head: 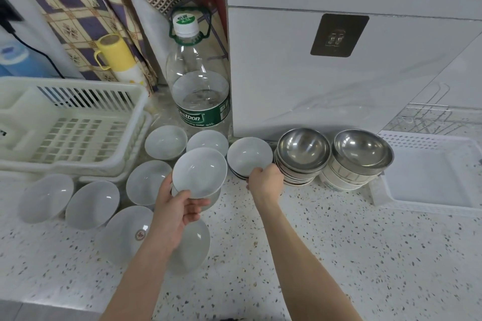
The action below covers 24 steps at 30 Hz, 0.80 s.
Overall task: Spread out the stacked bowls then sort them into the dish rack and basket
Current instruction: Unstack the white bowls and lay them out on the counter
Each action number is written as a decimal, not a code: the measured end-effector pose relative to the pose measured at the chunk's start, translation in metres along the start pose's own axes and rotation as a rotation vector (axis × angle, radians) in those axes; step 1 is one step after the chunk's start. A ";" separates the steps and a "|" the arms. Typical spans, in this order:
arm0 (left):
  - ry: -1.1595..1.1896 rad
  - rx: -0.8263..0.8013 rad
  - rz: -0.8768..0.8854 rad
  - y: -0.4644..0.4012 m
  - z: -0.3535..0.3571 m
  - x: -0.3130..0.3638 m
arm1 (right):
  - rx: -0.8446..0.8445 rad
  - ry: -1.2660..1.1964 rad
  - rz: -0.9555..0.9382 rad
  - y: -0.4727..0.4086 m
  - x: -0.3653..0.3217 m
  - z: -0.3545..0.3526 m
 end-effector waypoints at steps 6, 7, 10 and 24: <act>0.038 0.000 0.022 0.009 -0.005 -0.001 | 0.064 -0.128 -0.145 0.021 -0.004 -0.007; 0.050 0.006 0.034 0.011 -0.007 -0.002 | 0.065 -0.140 -0.202 0.027 -0.004 -0.010; 0.082 0.033 0.092 0.018 -0.011 -0.005 | 0.058 -0.202 -0.351 0.051 0.000 -0.023; 0.112 0.012 0.094 0.036 -0.017 -0.051 | -0.058 -0.200 -0.122 0.112 0.084 -0.033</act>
Point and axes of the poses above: each hand's wrist, its own y-axis away from the middle knuckle, its own z-axis out of the palm, x = y × z, the point moved 1 cm from there along -y, towards the middle knuckle, and after that the axes turned 9 degrees about -z, right-handed, at the moved point
